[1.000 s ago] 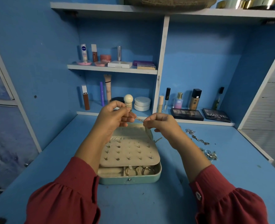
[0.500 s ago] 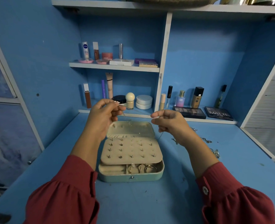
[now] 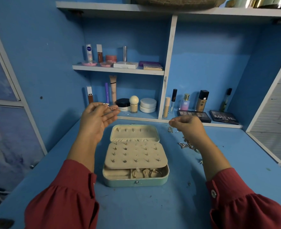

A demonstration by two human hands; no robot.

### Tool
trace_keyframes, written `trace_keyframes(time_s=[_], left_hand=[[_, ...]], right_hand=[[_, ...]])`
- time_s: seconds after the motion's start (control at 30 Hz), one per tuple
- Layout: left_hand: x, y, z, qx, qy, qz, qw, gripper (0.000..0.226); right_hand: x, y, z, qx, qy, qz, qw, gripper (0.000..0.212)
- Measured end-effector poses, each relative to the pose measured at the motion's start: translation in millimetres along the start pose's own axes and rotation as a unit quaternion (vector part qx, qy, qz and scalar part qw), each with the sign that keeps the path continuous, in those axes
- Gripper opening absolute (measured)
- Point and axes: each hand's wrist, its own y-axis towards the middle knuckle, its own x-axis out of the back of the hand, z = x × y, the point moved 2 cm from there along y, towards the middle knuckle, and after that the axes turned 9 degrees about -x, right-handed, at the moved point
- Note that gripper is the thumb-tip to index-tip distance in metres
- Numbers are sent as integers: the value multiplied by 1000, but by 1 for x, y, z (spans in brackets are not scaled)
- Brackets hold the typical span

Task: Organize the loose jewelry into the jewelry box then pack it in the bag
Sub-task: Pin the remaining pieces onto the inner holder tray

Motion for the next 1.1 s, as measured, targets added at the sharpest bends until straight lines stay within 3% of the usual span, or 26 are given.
trace_keyframes(time_s=[0.07, 0.17, 0.3, 0.43, 0.67, 0.93, 1.1], left_hand=[[3, 2, 1, 3, -11, -7, 1000, 12], [6, 4, 5, 20, -18, -18, 999, 10], [7, 5, 13, 48, 15, -4, 999, 5], [5, 5, 20, 78, 71, 50, 993, 14], [-6, 1, 29, 135, 101, 129, 977, 16], [-15, -4, 29, 230, -6, 155, 961, 16], [-12, -2, 30, 269, -37, 156, 950, 47]], right_hand=[[1, 2, -3, -31, 81, 29, 996, 15], [3, -2, 2, -53, 257, 95, 960, 12], [11, -6, 23, -29, 355, 112, 928, 11], [13, -8, 58, 4, 353, 110, 929, 10], [-11, -17, 128, 53, 295, 179, 937, 2], [-42, -15, 161, 62, 255, 197, 945, 6], [-57, -10, 150, 42, 239, 194, 950, 5]])
